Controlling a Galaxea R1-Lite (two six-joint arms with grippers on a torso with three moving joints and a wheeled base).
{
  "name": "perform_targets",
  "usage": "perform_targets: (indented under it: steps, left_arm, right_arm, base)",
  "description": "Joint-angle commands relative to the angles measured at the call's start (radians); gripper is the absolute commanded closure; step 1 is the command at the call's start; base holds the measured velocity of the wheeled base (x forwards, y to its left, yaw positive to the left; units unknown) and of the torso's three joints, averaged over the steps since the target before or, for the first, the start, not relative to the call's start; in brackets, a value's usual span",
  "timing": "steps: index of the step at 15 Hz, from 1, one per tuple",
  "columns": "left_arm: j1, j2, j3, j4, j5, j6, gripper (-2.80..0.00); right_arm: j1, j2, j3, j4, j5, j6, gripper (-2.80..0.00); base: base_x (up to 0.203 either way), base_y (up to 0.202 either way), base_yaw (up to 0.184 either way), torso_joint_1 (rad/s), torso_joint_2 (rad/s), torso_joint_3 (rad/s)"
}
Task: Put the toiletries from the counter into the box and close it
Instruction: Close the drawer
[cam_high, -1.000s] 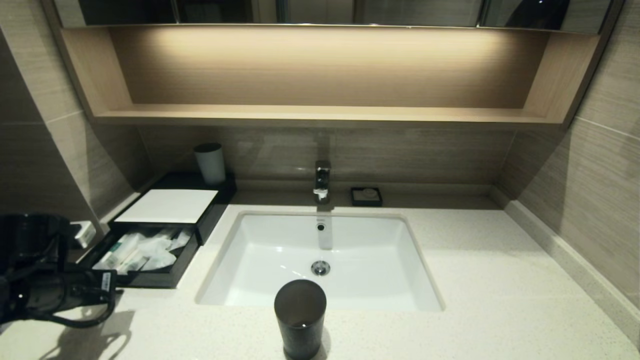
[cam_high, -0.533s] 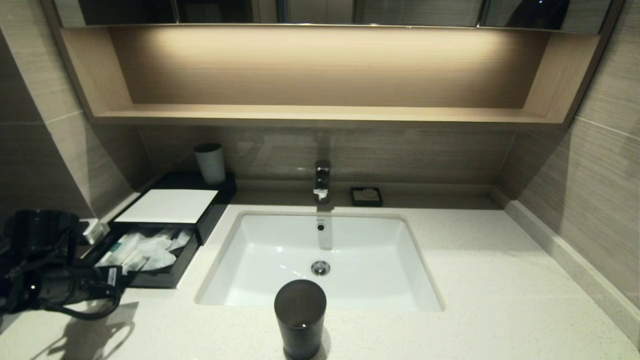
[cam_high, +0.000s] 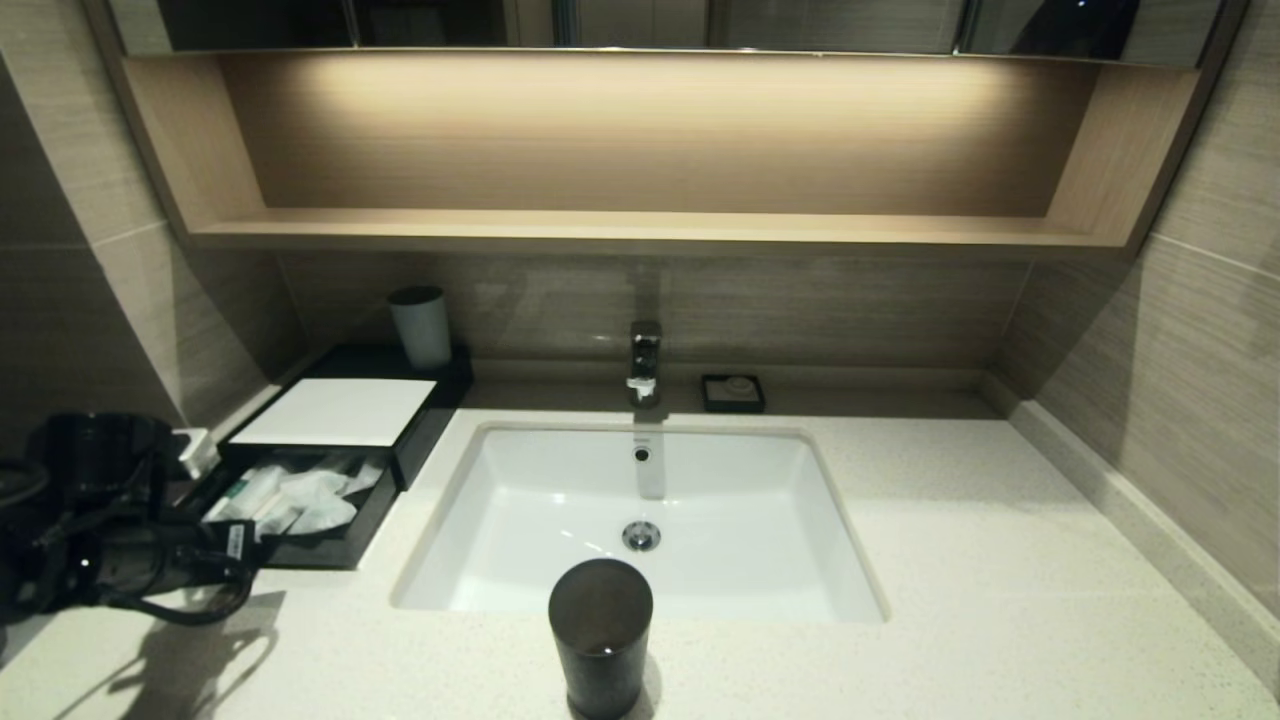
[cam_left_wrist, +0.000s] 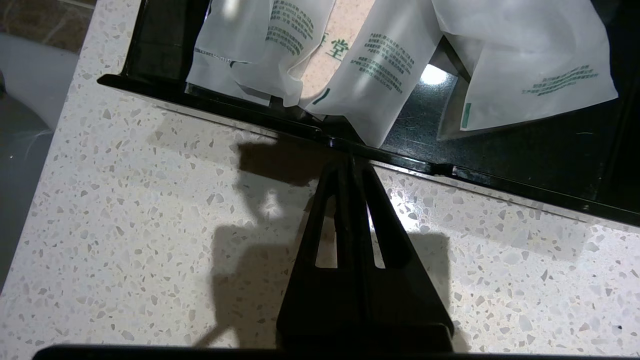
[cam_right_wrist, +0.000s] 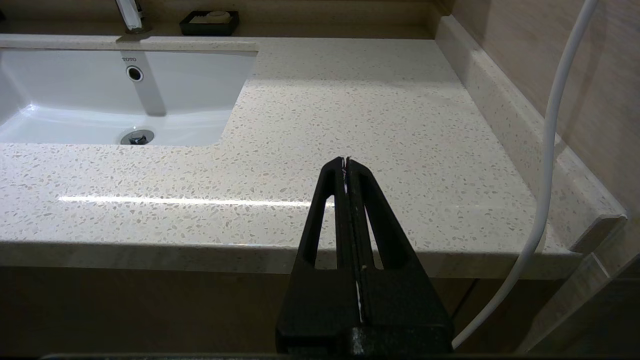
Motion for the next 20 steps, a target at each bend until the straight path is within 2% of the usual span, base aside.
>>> perform_targets:
  steps: [1, 15, 20]
  left_arm:
    - [-0.001, 0.014, -0.006, -0.003, 0.000, 0.002, 0.00]
    - [-0.038, 0.078, -0.083, -0.012, -0.003, -0.011, 0.00]
    - [-0.044, 0.112, -0.085, -0.086, -0.002, -0.011, 0.00]
  right_arm:
    - [0.000, 0.000, 0.002, 0.000, 0.000, -0.001, 0.00]
    - [0.000, 0.000, 0.000, 0.000, 0.001, -0.001, 0.00]
    - [0.000, 0.000, 0.002, 0.000, 0.000, -0.001, 0.00]
  base:
    - [0.000, 0.000, 0.000, 0.000, 0.00, 0.000]
    - [0.000, 0.000, 0.000, 0.000, 0.00, 0.000]
    - [0.000, 0.000, 0.000, 0.000, 0.00, 0.000]
